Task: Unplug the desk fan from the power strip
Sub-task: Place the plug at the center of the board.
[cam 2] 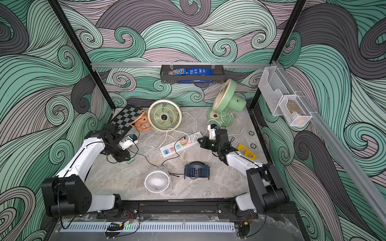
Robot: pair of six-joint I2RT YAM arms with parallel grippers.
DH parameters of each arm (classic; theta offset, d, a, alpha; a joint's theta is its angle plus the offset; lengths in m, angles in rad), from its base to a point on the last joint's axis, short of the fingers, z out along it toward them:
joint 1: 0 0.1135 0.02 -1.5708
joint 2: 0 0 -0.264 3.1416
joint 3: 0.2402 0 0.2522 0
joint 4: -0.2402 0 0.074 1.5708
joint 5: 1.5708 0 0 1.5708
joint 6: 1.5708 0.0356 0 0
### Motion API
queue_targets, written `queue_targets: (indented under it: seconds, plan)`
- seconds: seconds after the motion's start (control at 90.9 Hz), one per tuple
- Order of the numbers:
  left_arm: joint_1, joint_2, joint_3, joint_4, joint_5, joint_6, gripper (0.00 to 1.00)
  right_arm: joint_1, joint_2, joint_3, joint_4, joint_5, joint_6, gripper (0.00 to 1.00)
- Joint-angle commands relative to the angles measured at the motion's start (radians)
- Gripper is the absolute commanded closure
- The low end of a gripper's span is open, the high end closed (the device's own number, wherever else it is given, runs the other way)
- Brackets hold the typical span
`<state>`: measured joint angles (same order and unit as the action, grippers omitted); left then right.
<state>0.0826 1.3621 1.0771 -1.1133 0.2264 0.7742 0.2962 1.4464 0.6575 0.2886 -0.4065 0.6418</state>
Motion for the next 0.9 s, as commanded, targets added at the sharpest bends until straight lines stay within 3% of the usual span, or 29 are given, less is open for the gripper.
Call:
queue_targets:
  seconds: [0.0, 0.253, 0.561, 0.891]
  plan:
    - [0.001, 0.046, -0.001, -0.026, 0.132, -0.007, 1.0, 0.015, 0.042, 0.035, 0.031, -0.063, -0.03, 0.95]
    - [-0.002, 0.129, -0.009, -0.03, 0.235, -0.038, 0.96, 0.048, 0.135, 0.051, 0.092, -0.145, -0.048, 0.95]
    - [-0.003, 0.138, -0.022, -0.015, 0.215, -0.037, 0.66, 0.06, 0.208, 0.071, 0.107, -0.147, -0.058, 0.95]
    - [-0.031, 0.155, 0.151, -0.069, 0.278, -0.07, 0.54, 0.06, 0.286, 0.142, 0.095, -0.134, -0.062, 0.95]
